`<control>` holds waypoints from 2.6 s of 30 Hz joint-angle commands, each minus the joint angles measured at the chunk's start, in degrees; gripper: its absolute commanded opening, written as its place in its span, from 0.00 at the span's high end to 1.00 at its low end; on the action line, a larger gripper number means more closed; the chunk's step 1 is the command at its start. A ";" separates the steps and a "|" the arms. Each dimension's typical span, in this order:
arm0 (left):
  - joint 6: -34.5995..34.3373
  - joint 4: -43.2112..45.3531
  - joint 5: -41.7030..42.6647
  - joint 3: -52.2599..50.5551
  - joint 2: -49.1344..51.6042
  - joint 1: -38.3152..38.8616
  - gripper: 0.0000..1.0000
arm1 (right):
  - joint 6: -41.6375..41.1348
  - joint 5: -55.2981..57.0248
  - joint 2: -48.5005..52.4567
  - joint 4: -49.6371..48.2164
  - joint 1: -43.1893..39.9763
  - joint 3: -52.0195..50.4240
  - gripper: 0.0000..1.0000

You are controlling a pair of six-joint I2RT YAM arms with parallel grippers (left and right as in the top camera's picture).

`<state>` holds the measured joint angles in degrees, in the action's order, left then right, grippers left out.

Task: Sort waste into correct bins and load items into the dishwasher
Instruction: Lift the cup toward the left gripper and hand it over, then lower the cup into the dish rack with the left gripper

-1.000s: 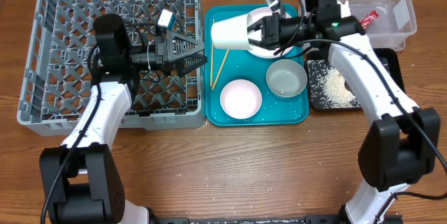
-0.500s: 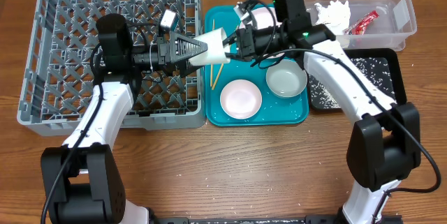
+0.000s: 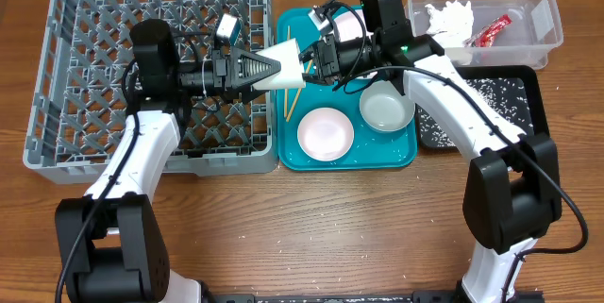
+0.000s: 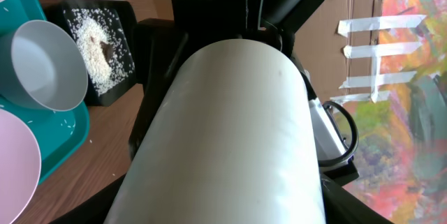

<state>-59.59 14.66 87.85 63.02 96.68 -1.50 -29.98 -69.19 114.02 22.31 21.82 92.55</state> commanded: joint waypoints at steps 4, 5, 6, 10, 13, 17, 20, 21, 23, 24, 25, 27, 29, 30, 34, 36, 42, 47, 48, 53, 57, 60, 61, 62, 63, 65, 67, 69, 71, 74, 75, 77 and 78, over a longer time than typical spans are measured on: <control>0.92 0.68 -0.15 0.46 -0.42 0.46 0.51 | -0.09 1.36 1.16 0.50 0.61 0.02 0.76; 0.90 0.68 -0.13 0.46 -0.42 0.46 0.53 | -0.09 1.33 1.16 0.52 0.59 0.02 0.72; 0.92 0.74 -0.07 0.46 -0.42 0.31 0.56 | -0.07 1.36 1.16 0.52 0.39 0.02 0.65; 0.79 2.84 1.57 0.46 -0.44 -1.11 0.60 | 0.13 1.33 1.16 0.96 -1.31 0.02 0.46; 0.26 4.20 2.71 0.46 -0.44 -2.34 0.63 | 1.68 1.36 1.14 2.27 -3.21 0.02 0.39; -0.15 7.93 2.67 0.46 -0.46 -4.59 0.64 | 6.60 1.62 1.14 6.99 -7.45 0.02 0.30; -3.74 12.85 1.03 0.46 -0.48 -6.14 0.65 | 9.20 2.08 1.14 10.10 -9.62 0.02 0.25; -6.16 16.37 -1.05 0.46 -0.48 -6.84 0.65 | 10.86 3.15 1.09 12.13 -10.43 0.02 0.23; -7.87 18.62 -3.72 0.46 -0.46 -7.19 0.66 | 12.39 4.68 1.07 14.08 -10.60 0.04 0.20; -8.44 19.02 -5.07 0.50 -0.48 -7.30 0.66 | 12.85 5.68 1.07 14.95 -10.51 0.04 0.19; -8.68 19.06 -6.71 0.59 -0.48 -7.48 0.66 | 13.84 6.54 1.07 15.96 -10.19 0.04 0.18; -8.81 19.02 -9.46 0.76 -0.48 -7.50 0.68 | 15.08 8.11 1.07 17.51 -9.53 0.09 0.17; -8.81 18.93 -12.17 1.07 -0.48 -7.48 0.70 | 15.50 10.40 0.96 18.73 -8.81 0.09 0.16; -8.72 18.32 -13.97 1.77 -0.48 -7.48 0.70 | 15.50 12.41 0.68 19.50 -8.31 0.09 0.15; -7.80 17.14 -15.37 4.57 -0.48 -7.48 0.69 | 16.76 18.64 -1.92 21.88 -7.93 0.09 0.09; -5.38 12.90 -16.55 6.82 -0.48 -7.48 0.69 | 16.79 21.66 -3.50 22.86 -7.96 0.09 0.07; 14.47 -20.65 -27.93 18.99 -0.79 -6.73 0.69 | 16.79 30.75 -9.31 26.38 -7.96 0.11 0.02; 34.75 -58.80 -49.13 34.73 -0.81 -1.99 0.69 | 16.79 38.82 -12.52 29.83 -7.96 0.09 0.00; 36.68 -64.46 -53.22 37.29 -0.81 -0.52 0.69 | 16.79 39.82 -12.83 30.34 -7.96 0.11 0.00; 40.15 -83.89 -75.12 42.60 -0.81 6.95 0.69 | 18.05 40.26 -13.03 31.78 -8.02 0.09 0.00; 39.04 -91.19 -85.61 40.87 -0.11 10.88 0.69 | 18.08 40.30 -13.03 32.76 -8.02 0.09 0.00; 38.56 -92.83 -87.45 38.97 0.98 12.66 0.69 | 18.08 41.29 -13.03 33.55 -8.02 0.09 0.00; 38.56 -92.59 -87.47 38.18 1.38 12.96 0.69 | 18.08 41.35 -13.03 33.70 -8.02 0.09 0.00; 38.56 -92.13 -87.54 37.31 1.79 13.18 0.69 | 18.08 41.35 -13.03 34.01 -8.02 0.09 0.00; 38.12 -91.34 -87.80 35.54 2.64 13.46 0.69 | 18.08 41.35 -13.03 34.25 -8.02 0.09 0.00; 37.66 -90.73 -87.84 33.48 4.00 13.53 0.69 | 18.08 41.35 -13.03 34.67 -8.02 0.09 0.00; 37.11 -90.60 -87.82 32.02 5.49 13.53 0.69 | 18.08 41.35 -13.03 35.01 -8.02 0.09 0.00; 37.09 -90.44 -87.82 31.21 7.50 13.55 0.69 | 18.08 41.35 -13.03 35.06 -8.02 0.09 0.00; 37.09 -90.16 -87.86 30.82 10.08 13.53 0.70 | 18.08 41.38 -13.03 35.06 -8.02 0.09 0.00; 37.07 -90.01 -87.82 30.82 14.08 13.57 0.71 | 18.08 41.35 -13.03 35.30 -8.02 0.09 0.00; 37.07 -89.85 -87.82 30.82 15.23 13.57 0.71 | 18.08 41.35 -13.03 35.50 -8.02 0.09 0.00; 37.03 -89.79 -87.80 30.82 16.81 13.57 0.63 | 18.08 41.42 -13.03 35.67 -8.02 0.09 0.00; 36.98 -89.79 -87.82 30.82 17.27 13.57 0.52 | 18.08 41.72 -13.03 35.74 -8.02 0.09 0.00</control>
<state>-22.28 -74.50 0.62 93.97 111.68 11.70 -12.34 -28.10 102.15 58.04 13.96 92.55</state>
